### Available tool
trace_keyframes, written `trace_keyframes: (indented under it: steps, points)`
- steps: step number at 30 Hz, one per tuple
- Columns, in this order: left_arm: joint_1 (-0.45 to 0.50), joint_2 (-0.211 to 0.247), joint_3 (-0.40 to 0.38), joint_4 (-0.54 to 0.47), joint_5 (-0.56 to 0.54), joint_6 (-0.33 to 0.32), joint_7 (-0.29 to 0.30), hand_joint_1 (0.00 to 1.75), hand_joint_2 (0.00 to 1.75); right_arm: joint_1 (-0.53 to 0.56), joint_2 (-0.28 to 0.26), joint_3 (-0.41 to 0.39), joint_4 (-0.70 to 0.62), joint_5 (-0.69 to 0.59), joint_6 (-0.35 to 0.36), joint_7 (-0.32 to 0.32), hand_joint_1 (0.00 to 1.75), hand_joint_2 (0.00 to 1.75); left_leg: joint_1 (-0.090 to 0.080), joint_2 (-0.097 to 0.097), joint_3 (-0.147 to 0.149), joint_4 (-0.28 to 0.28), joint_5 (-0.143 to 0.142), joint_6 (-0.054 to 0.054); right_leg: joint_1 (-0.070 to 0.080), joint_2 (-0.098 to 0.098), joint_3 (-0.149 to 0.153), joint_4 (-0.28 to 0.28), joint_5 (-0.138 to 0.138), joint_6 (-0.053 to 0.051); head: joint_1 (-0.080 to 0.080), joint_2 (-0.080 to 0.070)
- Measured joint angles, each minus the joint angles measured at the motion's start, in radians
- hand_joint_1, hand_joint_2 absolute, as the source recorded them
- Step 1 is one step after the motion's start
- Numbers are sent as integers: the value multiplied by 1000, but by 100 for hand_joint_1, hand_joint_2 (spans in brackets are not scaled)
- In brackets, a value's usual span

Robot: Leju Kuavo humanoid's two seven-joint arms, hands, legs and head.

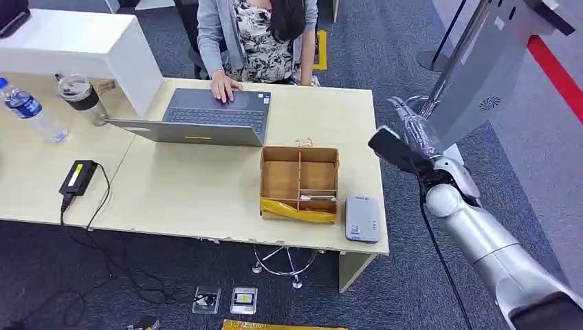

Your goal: Pass the card to the sensor for recognition and then transmit it.

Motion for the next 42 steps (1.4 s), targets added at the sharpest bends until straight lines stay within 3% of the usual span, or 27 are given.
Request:
trace_keyframes:
  steps: [11, 12, 13, 17, 26, 27, 42]
  points:
    - [0, 0, -8, 0, 0, 1, 0, 0, 0, 7, 0, -2, -37, -30, 7, 4, 175, 175, 0, 0, 0, 0, 0, 0, 0, 0, 0, 0, 0, 0, 0, 0]
    - [0, 0, -8, 0, 0, 2, 0, 0, 0, 8, -1, -2, -39, -30, 6, 5, 155, 175, 0, 0, 0, 0, 0, 0, 0, 0, 0, 0, 0, 0, 0, 0]
    - [0, 0, -9, 0, 0, 2, 0, 0, 0, 8, -1, -2, -42, -27, 3, 6, 0, 0, 0, 0, 0, 0, 0, 0, 0, 0, 0, 0, 0, 0, 0, 0]
    - [0, -2, -10, 0, 0, 6, 0, 0, 0, 11, -2, -3, -51, -4, -32, -2, 0, 0, 0, 0, 0, 0, 0, 0, 0, 0, 0, 0, 0, 0, 0, 0]
    - [1, -5, -11, 0, 7, 10, 2, 0, 0, 12, -8, -3, -54, 41, -39, 13, 0, 0, 0, 1, 0, 0, 0, 0, 0, 2, 0, 0, 0, 0, 0, 0]
    - [1, -6, -11, 0, 7, 10, 2, 0, 0, 12, -7, -3, -54, 41, -39, 5, 0, 175, 0, 1, 0, 0, 0, 0, 0, 2, 0, 0, 0, 0, 0, 0]
    - [2, -8, -11, 0, 18, 10, 2, 0, 0, 12, 3, 6, -52, 66, -67, -10, 0, 175, 0, 1, 0, 0, 0, 0, 0, 1, 0, 0, 0, 0, 0, 0]
